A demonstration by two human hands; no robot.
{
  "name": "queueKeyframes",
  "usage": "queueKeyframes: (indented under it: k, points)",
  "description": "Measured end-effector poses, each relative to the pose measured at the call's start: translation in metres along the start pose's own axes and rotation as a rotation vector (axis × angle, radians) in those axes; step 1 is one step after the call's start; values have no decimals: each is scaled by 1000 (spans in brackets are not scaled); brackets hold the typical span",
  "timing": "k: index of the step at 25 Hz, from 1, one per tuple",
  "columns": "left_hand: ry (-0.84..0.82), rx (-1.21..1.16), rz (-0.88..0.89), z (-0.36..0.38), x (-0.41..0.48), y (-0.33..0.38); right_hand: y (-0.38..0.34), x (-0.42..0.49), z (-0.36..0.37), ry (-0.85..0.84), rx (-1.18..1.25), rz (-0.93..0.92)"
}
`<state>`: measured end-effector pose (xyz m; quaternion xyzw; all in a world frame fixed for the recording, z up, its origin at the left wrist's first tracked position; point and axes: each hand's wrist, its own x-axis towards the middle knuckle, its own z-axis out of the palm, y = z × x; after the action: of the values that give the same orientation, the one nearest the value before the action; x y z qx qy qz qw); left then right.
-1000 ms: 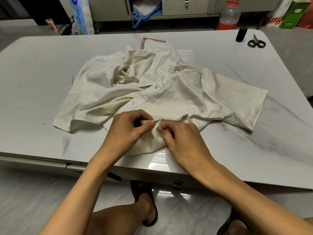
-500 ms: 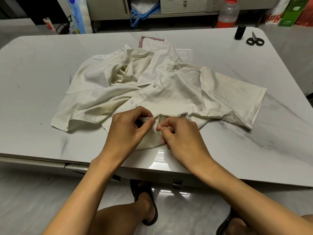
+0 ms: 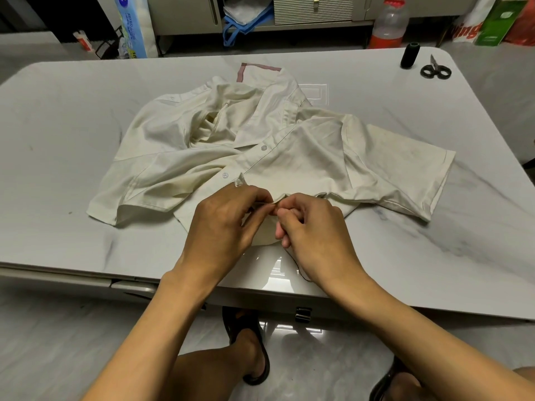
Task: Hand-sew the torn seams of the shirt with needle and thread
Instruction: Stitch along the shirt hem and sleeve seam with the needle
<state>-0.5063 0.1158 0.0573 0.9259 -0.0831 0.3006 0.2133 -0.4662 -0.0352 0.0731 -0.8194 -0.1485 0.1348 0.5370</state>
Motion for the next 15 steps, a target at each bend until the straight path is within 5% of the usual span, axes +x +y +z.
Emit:
queueKeyframes:
  k: [15]
  points:
    - [-46,-61,35,2,-2,-2,0,-4,1,5,156,-25]
